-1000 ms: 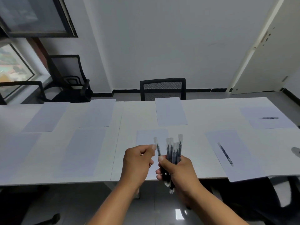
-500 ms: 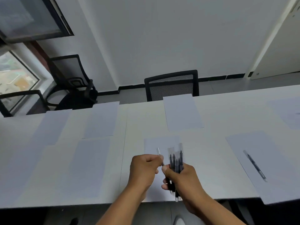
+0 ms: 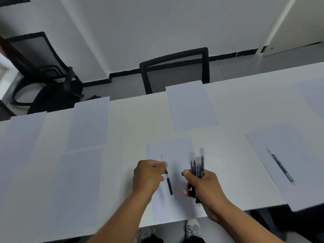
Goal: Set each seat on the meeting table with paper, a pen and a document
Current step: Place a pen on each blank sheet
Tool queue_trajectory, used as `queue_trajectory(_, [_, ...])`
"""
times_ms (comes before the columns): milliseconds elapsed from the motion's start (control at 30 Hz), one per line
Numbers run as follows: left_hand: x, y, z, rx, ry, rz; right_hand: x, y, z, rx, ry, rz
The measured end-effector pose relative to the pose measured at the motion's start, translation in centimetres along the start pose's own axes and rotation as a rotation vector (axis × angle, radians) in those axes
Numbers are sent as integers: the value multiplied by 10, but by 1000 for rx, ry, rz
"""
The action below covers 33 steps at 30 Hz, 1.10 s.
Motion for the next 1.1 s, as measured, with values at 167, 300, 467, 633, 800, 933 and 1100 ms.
queue_trajectory(167, [-37, 22, -20, -198, -38, -49, -9, -1, 19, -24, 38, 47])
queue_trajectory(300, [-59, 34, -26, -299, -22, -61, -14, 4, 31, -17, 59, 38])
queue_trajectory(467, [-73, 39, -26, -378, -3, -63, -21, 7, 38, 3, 61, 19])
queue_trajectory(633, [-78, 41, -30, -414, -3, -42, -26, 7, 36, 1, 55, -9])
queue_trajectory(800, [-80, 46, -35, -439, -2, -14, -30, 3, 33, -3, 41, -35])
queue_trajectory(933, [-81, 48, -36, -460, 5, 9, -31, -3, 35, -6, 31, -43])
queue_trajectory(1100, [-80, 46, -38, -477, -10, 37, -30, -11, 33, -23, 27, -28])
Point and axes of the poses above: each hand's wrist, its own x-axis away from the middle knuckle, its own y-axis out of the palm, z = x × y, the point moved 9 cm from there along -x, towards the middle knuckle, and after that the axes turned 4 degrees about -y, right-handed, at the moved point
